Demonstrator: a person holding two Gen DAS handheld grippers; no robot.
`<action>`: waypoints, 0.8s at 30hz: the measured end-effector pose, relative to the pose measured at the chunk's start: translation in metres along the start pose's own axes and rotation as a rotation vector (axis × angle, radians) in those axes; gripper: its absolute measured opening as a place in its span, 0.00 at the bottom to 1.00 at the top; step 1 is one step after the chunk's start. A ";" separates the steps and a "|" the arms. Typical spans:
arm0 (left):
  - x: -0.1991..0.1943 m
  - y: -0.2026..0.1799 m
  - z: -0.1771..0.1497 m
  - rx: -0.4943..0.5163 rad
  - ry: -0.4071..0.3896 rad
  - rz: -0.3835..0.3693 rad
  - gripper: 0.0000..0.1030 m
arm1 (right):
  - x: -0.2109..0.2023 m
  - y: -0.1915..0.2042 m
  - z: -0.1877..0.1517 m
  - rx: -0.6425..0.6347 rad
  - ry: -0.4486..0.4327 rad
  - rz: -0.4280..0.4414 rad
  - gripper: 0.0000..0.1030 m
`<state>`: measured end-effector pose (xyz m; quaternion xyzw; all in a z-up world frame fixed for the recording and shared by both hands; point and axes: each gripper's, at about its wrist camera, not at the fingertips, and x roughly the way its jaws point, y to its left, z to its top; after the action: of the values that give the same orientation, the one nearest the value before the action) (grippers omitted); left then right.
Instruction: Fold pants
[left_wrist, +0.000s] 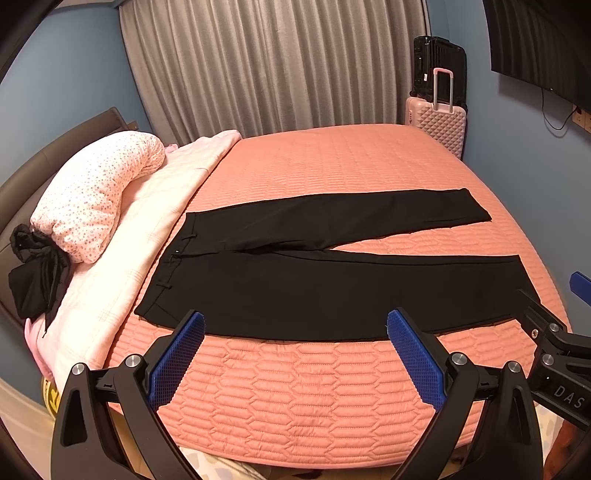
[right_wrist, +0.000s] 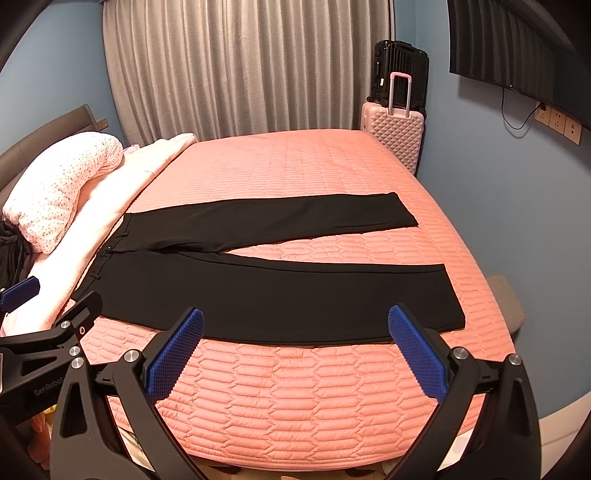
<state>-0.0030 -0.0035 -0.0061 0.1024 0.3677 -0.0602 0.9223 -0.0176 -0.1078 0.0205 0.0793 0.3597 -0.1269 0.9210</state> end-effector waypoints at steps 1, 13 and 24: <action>0.000 0.001 0.000 -0.001 0.002 -0.004 0.95 | 0.000 -0.001 0.000 0.001 0.000 0.000 0.96; 0.001 0.002 0.001 -0.007 0.003 -0.001 0.95 | 0.000 -0.002 0.001 0.007 0.000 0.004 0.96; 0.003 0.000 0.000 -0.010 0.007 -0.001 0.95 | 0.001 -0.002 0.001 0.013 0.007 0.013 0.96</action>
<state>-0.0011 -0.0031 -0.0084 0.0978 0.3714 -0.0585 0.9215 -0.0168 -0.1106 0.0200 0.0881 0.3618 -0.1228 0.9199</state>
